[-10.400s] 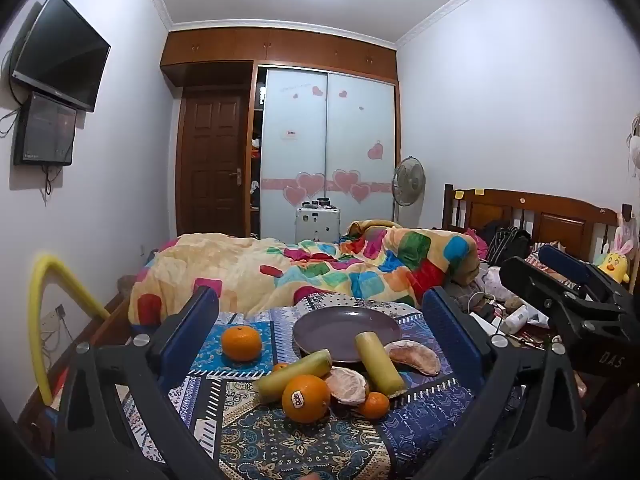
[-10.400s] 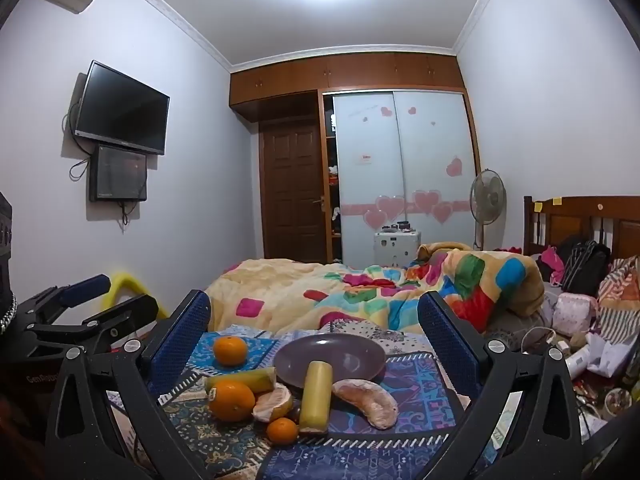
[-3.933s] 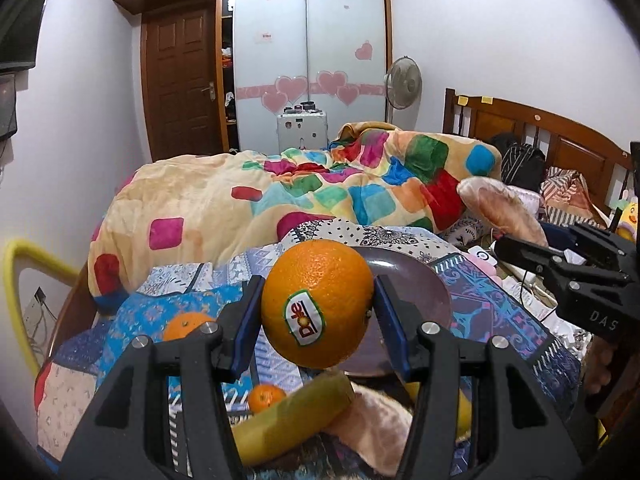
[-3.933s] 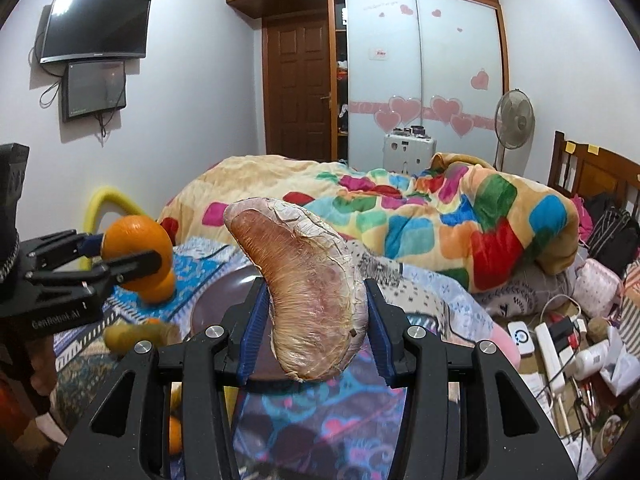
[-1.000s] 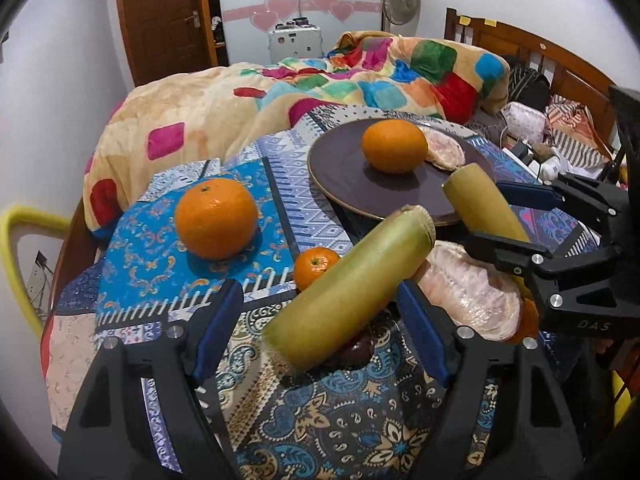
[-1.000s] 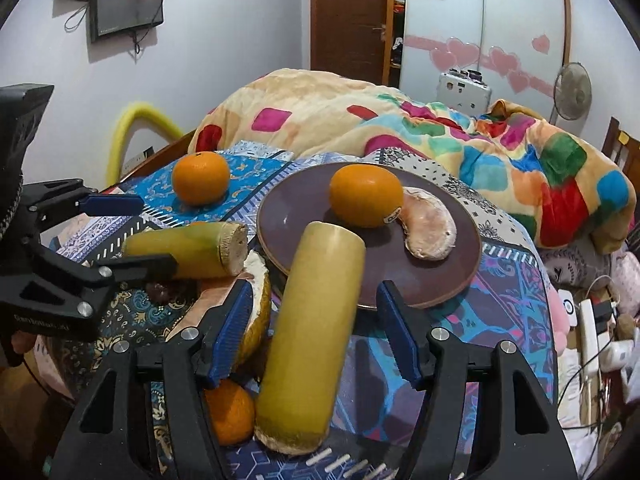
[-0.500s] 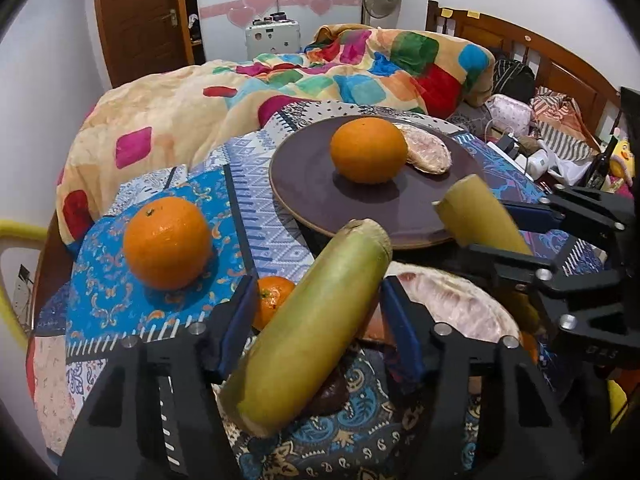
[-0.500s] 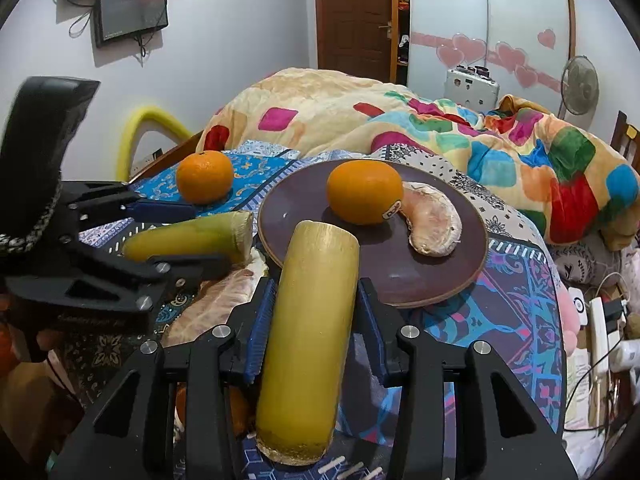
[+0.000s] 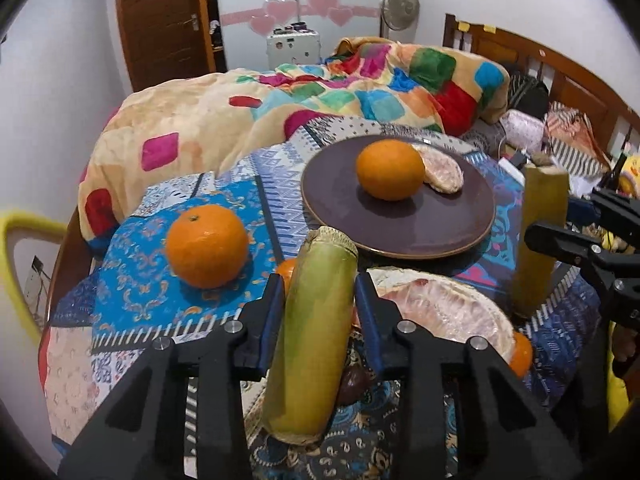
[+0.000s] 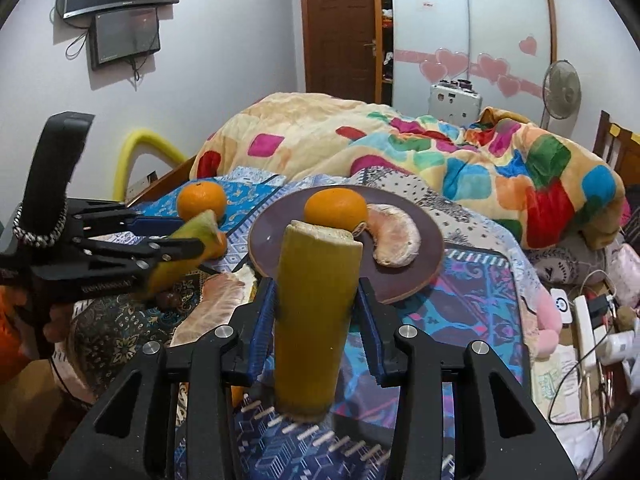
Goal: Organize fruits
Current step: 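Grasp the yellow gourd beside the plate with the right tool and lift it, then grasp the green-yellow gourd with the left tool while the right tool holds its gourd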
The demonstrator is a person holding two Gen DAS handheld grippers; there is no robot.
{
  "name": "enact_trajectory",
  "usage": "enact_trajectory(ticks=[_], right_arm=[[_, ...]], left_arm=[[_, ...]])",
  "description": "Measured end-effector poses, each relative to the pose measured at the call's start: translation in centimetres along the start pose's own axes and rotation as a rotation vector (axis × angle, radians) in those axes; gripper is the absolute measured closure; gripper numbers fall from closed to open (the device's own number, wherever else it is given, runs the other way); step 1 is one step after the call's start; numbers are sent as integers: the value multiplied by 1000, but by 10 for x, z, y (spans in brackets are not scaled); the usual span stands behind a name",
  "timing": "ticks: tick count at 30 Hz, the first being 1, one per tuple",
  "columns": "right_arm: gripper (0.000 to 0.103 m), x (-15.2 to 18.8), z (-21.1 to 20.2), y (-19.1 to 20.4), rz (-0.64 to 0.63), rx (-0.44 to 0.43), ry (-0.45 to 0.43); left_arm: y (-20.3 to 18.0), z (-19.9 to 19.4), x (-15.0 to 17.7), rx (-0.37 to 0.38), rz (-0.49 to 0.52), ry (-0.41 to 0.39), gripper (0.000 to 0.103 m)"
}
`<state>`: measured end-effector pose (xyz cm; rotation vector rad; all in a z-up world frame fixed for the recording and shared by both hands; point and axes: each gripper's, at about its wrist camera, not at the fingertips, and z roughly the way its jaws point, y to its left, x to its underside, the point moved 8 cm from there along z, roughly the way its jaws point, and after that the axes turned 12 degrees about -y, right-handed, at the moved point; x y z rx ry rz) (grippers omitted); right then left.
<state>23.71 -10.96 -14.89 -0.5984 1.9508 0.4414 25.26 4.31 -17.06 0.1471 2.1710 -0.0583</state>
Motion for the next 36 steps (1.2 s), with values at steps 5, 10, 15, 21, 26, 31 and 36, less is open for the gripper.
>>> enact_trajectory(ticks=[5, 10, 15, 21, 26, 31, 36], right_arm=[[68, -5, -13, -6, 10, 23, -16], [68, -10, -25, -10, 21, 39, -33], [68, -18, -33, -14, 27, 51, -57], [68, -27, -38, -20, 26, 69, -82], [68, -28, -33, -26, 38, 72, -84], [68, -20, -26, -28, 39, 64, -66], [68, -13, -15, -32, 58, 49, -47]], left_arm=[[-3, -23, -5, -8, 11, -28, 68], [-5, -47, -10, -19, 15, -64, 71], [-3, -62, -19, -35, 11, -96, 74], [-9, -78, -41, -12, 5, -166, 103], [-13, -79, -56, -7, 9, -193, 102], [-7, -47, -42, 9, 5, -97, 87], [-10, -8, -20, 42, -5, 0, 64]])
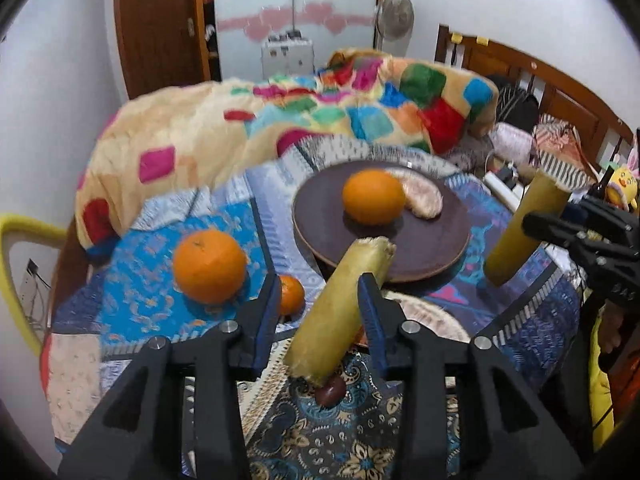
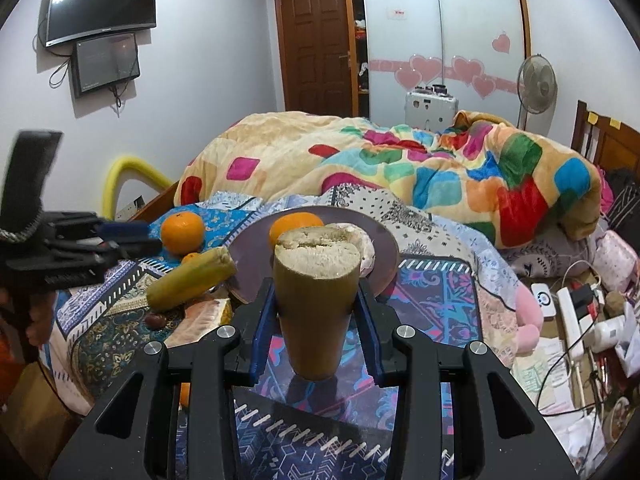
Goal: Organize fruits
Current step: 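Grasp the green-yellow gourd with the left tool while the right tool holds its gourd, then lay both gourds on the plate beside the orange and open both tools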
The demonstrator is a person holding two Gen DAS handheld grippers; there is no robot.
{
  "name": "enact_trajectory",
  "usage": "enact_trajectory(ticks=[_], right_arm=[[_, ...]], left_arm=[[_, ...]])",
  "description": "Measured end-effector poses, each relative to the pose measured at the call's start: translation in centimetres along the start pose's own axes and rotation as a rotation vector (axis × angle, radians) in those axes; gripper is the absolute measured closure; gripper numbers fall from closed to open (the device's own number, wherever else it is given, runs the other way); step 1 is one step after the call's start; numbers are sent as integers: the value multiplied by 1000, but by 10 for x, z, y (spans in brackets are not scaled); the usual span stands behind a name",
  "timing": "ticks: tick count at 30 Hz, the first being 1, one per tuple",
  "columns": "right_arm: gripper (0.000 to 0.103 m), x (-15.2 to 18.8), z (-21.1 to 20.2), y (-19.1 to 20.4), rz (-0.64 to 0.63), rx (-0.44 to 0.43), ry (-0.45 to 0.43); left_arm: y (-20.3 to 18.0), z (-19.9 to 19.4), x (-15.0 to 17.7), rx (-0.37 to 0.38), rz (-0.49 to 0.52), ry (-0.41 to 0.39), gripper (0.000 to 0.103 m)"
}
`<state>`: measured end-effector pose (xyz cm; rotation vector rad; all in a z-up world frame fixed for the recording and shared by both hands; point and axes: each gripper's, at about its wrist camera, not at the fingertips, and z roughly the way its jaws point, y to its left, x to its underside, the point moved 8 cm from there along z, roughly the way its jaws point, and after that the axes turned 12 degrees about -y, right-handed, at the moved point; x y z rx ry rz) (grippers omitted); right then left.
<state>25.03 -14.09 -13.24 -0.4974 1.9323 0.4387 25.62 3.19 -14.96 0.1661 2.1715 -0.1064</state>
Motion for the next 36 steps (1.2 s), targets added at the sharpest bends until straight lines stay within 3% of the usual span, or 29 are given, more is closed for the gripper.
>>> enact_trajectory(ticks=[5, 8, 13, 21, 28, 36], right_arm=[[68, 6, 7, -1, 2, -13, 18], [68, 9, 9, -2, 1, -19, 23], [68, 7, 10, -5, 10, -26, 15], [68, -5, 5, -10, 3, -13, -16], [68, -24, 4, -10, -8, -9, -57], [68, -36, 17, -9, -30, -5, -70]], left_arm=[[-16, 25, 12, 26, 66, 36, 59], [-23, 38, 16, -5, 118, 50, 54], [-21, 51, 21, -43, 138, 55, 56], [-15, 31, 2, -43, 93, -10, 64], [-19, 15, -30, 3, 47, -78, 66], [-29, 22, -49, 62, 8, -95, 67]])
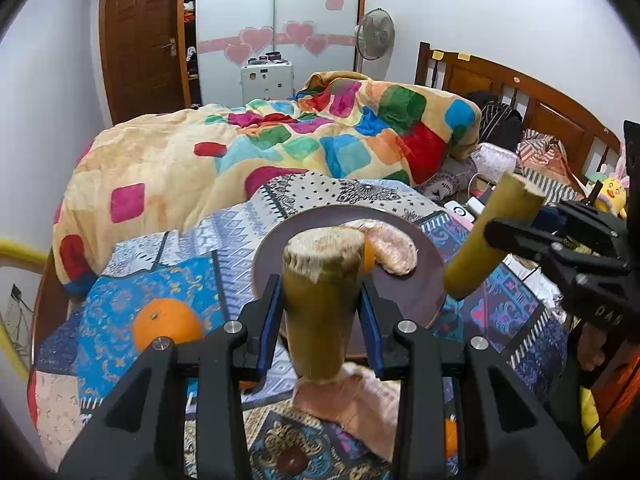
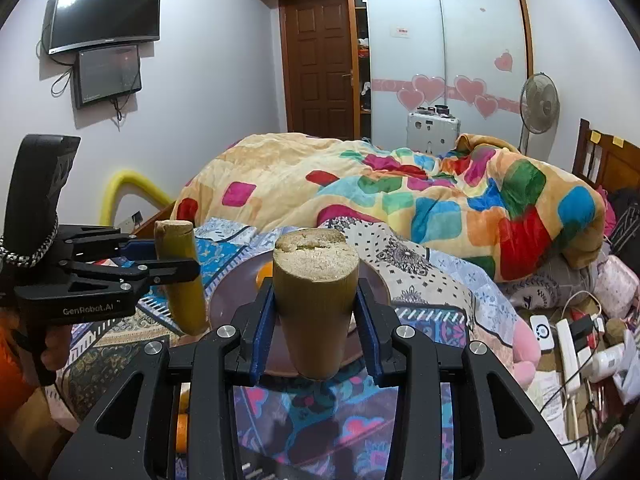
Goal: Organize fruits
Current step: 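Lay both gourds on the plate beside the orange and open both tools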
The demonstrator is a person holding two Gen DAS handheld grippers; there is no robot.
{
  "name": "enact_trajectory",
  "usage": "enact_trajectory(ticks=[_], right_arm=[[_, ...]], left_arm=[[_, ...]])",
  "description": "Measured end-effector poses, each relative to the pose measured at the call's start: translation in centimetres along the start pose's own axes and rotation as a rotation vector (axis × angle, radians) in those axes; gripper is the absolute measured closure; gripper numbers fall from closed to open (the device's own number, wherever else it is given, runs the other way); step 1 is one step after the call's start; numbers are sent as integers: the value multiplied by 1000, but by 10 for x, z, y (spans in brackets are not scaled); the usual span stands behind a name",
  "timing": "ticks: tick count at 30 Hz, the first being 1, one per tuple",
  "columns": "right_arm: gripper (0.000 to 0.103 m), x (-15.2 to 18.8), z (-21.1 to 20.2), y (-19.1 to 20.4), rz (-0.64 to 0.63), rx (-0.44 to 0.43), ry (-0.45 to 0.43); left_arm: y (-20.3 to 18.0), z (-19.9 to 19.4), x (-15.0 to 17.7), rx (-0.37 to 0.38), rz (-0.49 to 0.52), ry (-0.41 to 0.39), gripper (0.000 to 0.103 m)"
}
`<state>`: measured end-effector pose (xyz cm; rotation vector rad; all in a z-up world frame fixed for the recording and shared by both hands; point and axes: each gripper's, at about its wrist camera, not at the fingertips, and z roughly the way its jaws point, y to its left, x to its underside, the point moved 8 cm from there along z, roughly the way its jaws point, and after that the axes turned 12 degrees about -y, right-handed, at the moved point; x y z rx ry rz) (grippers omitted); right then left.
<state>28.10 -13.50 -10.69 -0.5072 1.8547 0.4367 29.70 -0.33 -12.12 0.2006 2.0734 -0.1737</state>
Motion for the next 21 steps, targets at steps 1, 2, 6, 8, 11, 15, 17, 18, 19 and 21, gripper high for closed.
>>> enact_trajectory(ticks=[1, 2, 6, 8, 11, 15, 17, 18, 19, 21], right_arm=[[68, 0, 3, 0, 1, -1, 4], [68, 0, 5, -1, 3, -3, 7], [68, 5, 22, -1, 9, -14, 38], [68, 9, 31, -1, 3, -14, 58], [68, 14, 43, -3, -5, -8, 81], [68, 11, 55, -6, 8, -14, 91], [68, 10, 62, -5, -2, -11, 101], [68, 10, 66, -5, -9, -4, 106], [67, 10, 69, -5, -13, 3, 109], [66, 10, 74, -7, -10, 15, 115]], left_arm=[[-1, 2, -1, 4, -1, 1, 67], [-2, 6, -2, 7, -4, 3, 67], [0, 21, 0, 20, -29, 19, 67], [3, 25, -2, 19, -39, 22, 67], [9, 34, -3, 2, -43, 25, 67], [18, 41, -6, -45, -34, 11, 67], [22, 44, -6, -64, -27, 9, 67], [23, 46, -6, -66, -27, 13, 67], [24, 49, -5, -68, -28, 20, 67], [26, 54, -3, -70, -31, 34, 67]])
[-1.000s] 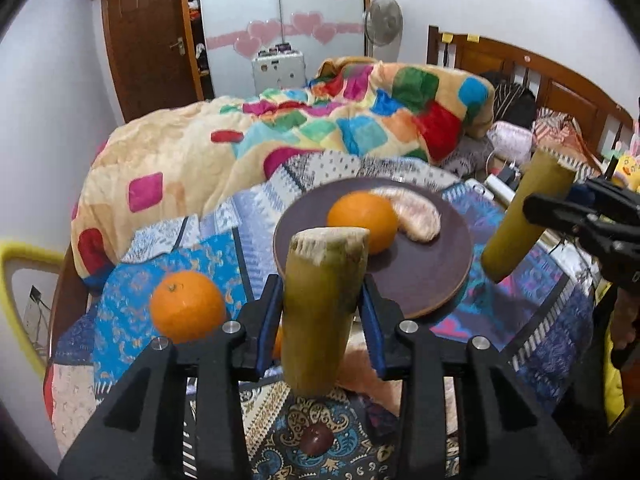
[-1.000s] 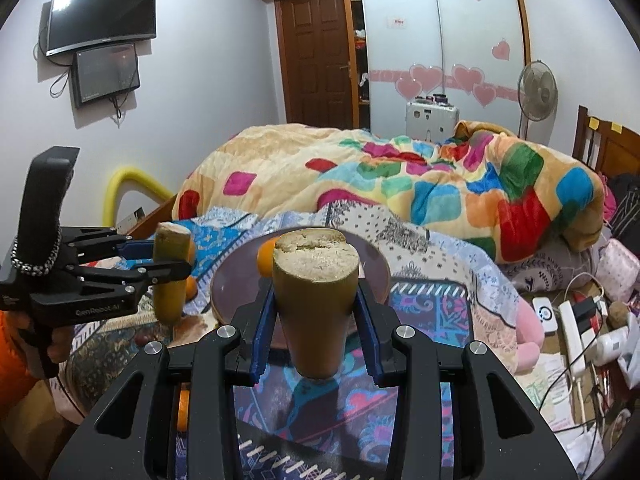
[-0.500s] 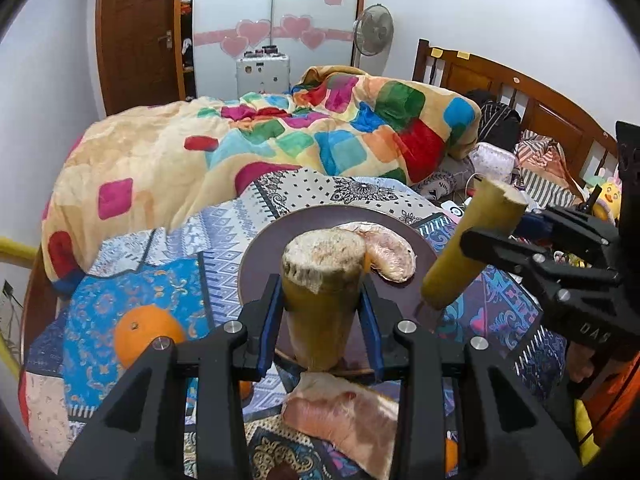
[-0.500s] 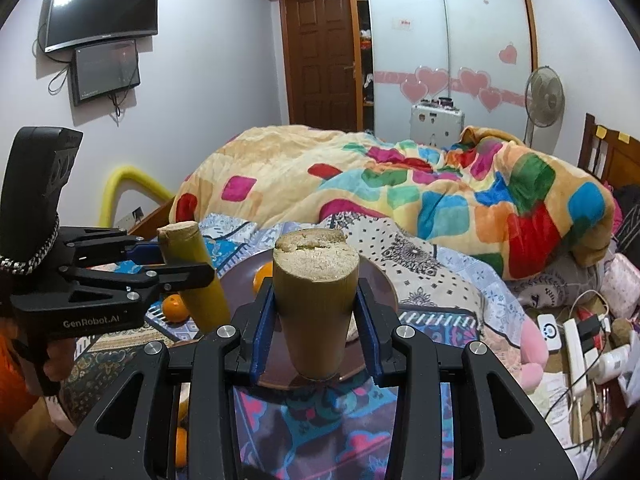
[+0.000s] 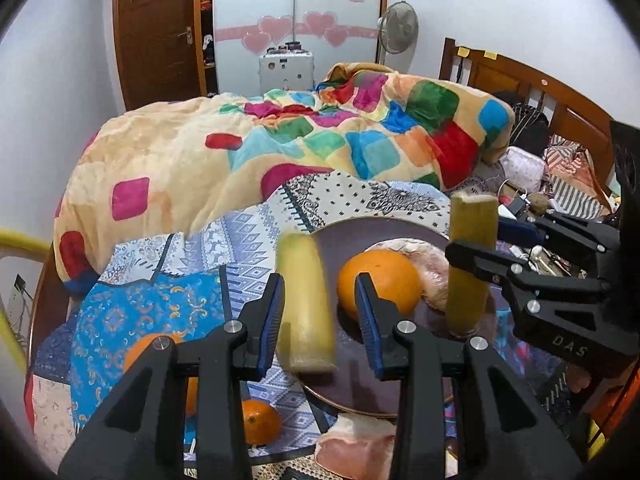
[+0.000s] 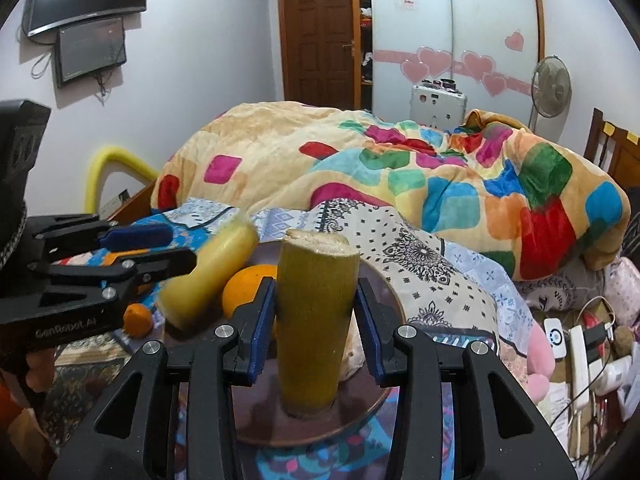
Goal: Organize fruits
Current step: 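Lay both gourds on the plate beside the orange and open both tools, then grasp the large orange on the blue cloth with the left tool while the right tool approaches a segment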
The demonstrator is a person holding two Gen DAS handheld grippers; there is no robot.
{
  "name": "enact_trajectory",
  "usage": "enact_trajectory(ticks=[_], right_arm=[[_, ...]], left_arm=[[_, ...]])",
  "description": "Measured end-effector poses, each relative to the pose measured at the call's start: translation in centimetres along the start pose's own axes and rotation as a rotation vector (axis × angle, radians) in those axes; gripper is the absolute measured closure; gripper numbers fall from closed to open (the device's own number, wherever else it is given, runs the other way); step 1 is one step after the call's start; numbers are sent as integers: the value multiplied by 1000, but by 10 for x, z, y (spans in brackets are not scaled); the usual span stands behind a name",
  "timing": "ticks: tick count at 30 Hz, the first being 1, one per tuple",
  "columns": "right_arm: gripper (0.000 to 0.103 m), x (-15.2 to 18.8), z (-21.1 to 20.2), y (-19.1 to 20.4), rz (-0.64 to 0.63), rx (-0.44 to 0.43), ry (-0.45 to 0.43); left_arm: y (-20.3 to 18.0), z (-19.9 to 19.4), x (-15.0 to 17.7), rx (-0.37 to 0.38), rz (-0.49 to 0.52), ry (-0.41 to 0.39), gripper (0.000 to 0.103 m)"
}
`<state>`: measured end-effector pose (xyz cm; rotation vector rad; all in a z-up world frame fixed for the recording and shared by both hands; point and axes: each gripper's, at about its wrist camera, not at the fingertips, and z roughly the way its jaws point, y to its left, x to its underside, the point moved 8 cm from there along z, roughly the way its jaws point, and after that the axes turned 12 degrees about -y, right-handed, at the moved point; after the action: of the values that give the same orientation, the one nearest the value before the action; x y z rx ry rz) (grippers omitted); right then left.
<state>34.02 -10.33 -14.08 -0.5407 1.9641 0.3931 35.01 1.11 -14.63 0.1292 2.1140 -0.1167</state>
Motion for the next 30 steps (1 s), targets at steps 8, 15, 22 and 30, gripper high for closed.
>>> enact_trajectory(ticks=[8, 15, 22, 30], right_arm=[[65, 6, 12, -3, -16, 21, 40], [62, 5, -1, -4, -8, 21, 29], [53, -6, -21, 6, -47, 32, -32], [42, -10, -20, 10, -52, 38, -62]], left_arm=[[3, 8, 10, 0, -1, 24, 67], [16, -8, 11, -30, 2, 13, 67], [47, -32, 12, -111, 12, -22, 39], [96, -22, 38, -179, -57, 62, 32]])
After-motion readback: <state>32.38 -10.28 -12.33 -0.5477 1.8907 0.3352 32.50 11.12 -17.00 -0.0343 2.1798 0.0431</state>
